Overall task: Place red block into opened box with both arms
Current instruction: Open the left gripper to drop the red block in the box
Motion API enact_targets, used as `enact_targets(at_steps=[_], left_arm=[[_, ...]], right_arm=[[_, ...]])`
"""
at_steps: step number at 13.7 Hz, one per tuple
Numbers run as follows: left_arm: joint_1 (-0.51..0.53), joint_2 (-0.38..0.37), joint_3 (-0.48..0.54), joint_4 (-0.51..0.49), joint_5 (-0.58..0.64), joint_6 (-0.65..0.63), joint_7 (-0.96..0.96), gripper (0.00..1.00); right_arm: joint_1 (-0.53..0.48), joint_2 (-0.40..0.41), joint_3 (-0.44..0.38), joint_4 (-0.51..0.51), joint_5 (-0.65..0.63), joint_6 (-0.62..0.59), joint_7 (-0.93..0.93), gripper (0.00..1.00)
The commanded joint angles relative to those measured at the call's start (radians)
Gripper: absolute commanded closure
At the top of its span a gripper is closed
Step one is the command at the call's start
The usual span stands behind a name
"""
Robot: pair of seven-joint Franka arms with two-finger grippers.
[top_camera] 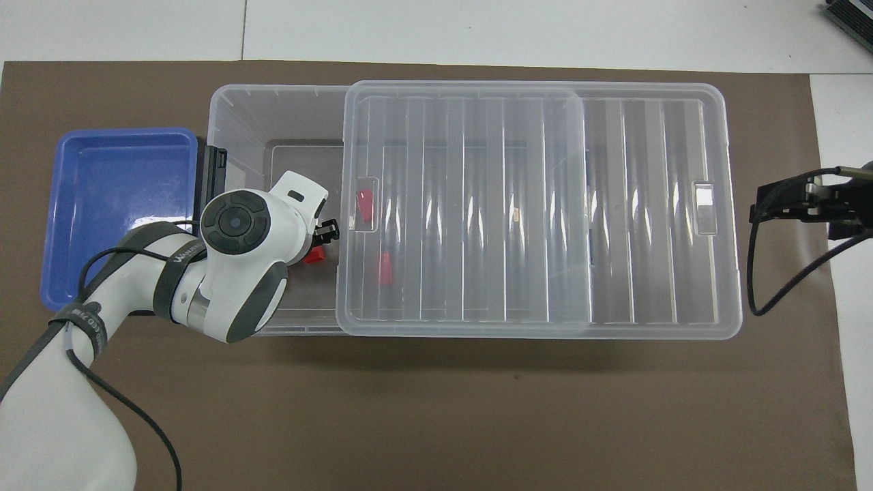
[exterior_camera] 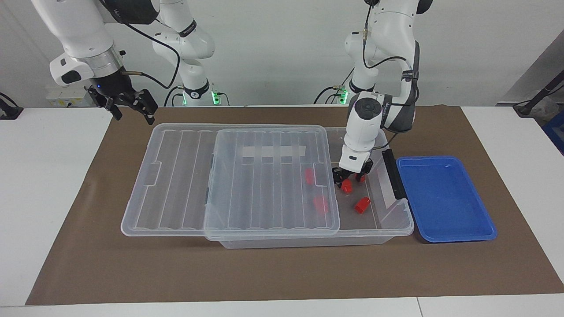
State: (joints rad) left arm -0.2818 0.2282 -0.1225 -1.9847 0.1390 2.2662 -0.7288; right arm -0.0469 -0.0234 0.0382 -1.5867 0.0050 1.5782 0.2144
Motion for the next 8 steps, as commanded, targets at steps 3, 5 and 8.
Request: enact_targets(at_steps=[3,5,8], left_arm=[[0.033,-0.041,0.007,0.163,0.014,-0.252,0.020,0.22],[0.065,-0.047,0.009,0.274,-0.012,-0.396,0.144,0.15],[0.127,-0.052,0.012,0.398,-0.036,-0.571,0.285,0.00]], right_arm=[[-0.011,-0.029,0.006,-0.036,0.004,0.022,0.008,0.00],[-0.011,-0.029,0.006,-0.036,0.004,0.022,0.008,0.00],[-0.011,-0.029,0.006,-0.036,0.004,0.022,0.008,0.00]])
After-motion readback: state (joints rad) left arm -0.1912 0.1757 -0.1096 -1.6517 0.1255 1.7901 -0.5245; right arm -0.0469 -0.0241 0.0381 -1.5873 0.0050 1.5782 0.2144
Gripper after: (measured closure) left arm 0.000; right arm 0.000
